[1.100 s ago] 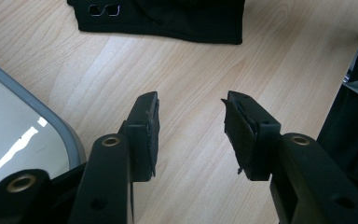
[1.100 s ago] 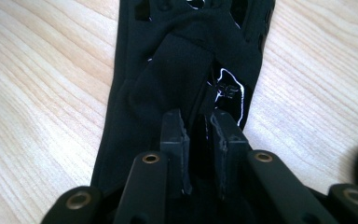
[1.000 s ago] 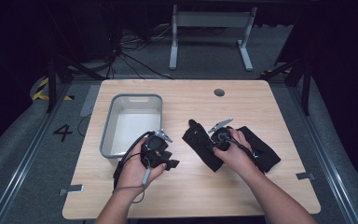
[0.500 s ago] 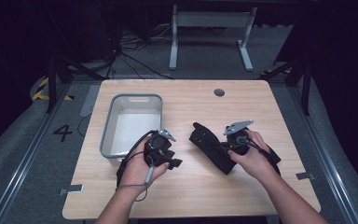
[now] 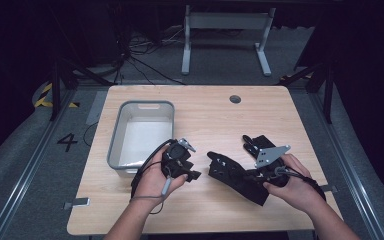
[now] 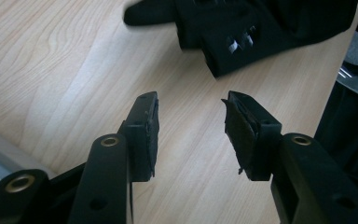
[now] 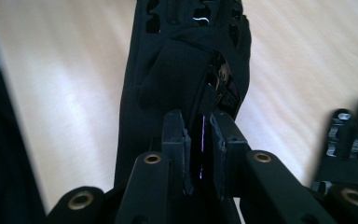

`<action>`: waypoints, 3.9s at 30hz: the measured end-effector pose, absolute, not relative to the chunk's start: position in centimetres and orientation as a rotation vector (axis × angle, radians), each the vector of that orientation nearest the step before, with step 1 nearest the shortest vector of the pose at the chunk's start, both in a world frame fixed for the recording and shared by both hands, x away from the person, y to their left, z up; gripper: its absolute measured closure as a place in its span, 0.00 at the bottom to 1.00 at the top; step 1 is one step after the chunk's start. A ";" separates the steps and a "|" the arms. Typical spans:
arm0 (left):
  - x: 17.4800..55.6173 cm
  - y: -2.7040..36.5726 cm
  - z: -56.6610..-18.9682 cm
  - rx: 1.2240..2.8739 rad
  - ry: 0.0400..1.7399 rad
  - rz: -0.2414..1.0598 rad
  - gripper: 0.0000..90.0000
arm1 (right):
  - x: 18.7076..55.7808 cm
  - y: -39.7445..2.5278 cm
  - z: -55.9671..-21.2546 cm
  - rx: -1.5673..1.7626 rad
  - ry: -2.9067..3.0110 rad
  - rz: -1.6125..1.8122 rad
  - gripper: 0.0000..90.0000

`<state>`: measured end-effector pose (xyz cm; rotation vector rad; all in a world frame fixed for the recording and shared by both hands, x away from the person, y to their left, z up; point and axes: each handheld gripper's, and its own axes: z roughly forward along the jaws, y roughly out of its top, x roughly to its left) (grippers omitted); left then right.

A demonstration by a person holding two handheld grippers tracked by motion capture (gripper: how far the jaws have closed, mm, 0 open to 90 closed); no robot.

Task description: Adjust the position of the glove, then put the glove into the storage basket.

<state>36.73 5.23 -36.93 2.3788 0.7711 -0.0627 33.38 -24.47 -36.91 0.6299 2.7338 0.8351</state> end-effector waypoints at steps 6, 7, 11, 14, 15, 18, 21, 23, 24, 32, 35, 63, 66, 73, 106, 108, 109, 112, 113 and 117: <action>36.6 5.0 -36.8 2.375 0.756 -0.069 0.61 | 32.7 -24.9 -37.8 0.545 2.813 0.867 0.86; 36.6 5.0 -36.8 2.374 0.756 -0.070 0.61 | 32.7 -25.0 -38.0 0.523 2.825 0.851 0.86; 36.7 5.1 -36.9 2.374 0.759 -0.075 0.61 | 32.9 -25.3 -38.6 0.491 2.847 0.847 0.86; 36.7 5.0 -36.9 2.377 0.758 -0.076 0.61 | 32.9 -25.6 -38.9 0.468 2.867 0.853 0.86; 36.7 5.0 -36.9 2.376 0.759 -0.078 0.61 | 32.9 -25.6 -38.9 0.468 2.867 0.853 0.86; 36.8 5.0 -37.0 2.377 0.756 -0.079 0.61 | 32.9 -25.5 -39.3 0.414 2.899 0.861 0.85; 36.8 4.9 -37.0 2.382 0.757 -0.079 0.61 | 33.0 -25.4 -39.6 0.373 2.928 0.847 0.85; 36.8 4.9 -37.0 2.382 0.756 -0.081 0.61 | 33.1 -25.4 -39.7 0.359 2.933 0.843 0.85; 36.8 4.9 -37.0 2.382 0.756 -0.082 0.61 | 33.2 -25.4 -40.0 0.334 2.954 0.824 0.85; 36.8 5.0 -37.0 2.378 0.758 -0.086 0.60 | 33.8 -25.7 -41.2 0.285 2.971 0.753 0.73; 36.8 4.9 -37.0 2.378 0.757 -0.084 0.60 | 33.9 -25.9 -41.3 0.262 2.960 0.775 0.67; 36.1 2.7 -37.5 2.380 0.724 -0.064 0.59 | 34.9 -31.8 -38.5 1.025 2.591 0.866 0.83; 36.2 1.8 -38.3 2.380 0.705 -0.058 0.63 | 35.3 -33.0 -38.5 1.109 2.542 0.875 0.83; 36.3 -0.6 -39.9 2.385 0.649 -0.093 0.73 | 35.8 -34.3 -38.9 1.189 2.490 0.873 0.83; 36.8 -2.1 -43.6 2.542 0.689 -0.123 0.76 | 39.9 -37.3 -39.8 1.374 2.297 0.902 0.84; 36.7 -2.0 -43.6 2.539 0.703 -0.131 0.77 | 40.5 -37.5 -40.0 1.389 2.290 0.892 0.84; 36.8 -2.0 -43.6 2.541 0.705 -0.134 0.77 | 40.8 -37.6 -40.1 1.396 2.290 0.883 0.83; 36.8 -1.9 -43.7 2.544 0.714 -0.144 0.76 | 41.5 -37.6 -40.7 1.414 2.302 0.855 0.82; 36.7 -1.9 -43.8 2.558 0.719 -0.146 0.76 | 41.5 -37.6 -40.7 1.414 2.302 0.855 0.82; 36.6 -1.7 -43.9 2.564 0.729 -0.137 0.73 | 42.3 -37.4 -41.5 1.453 2.311 0.819 0.76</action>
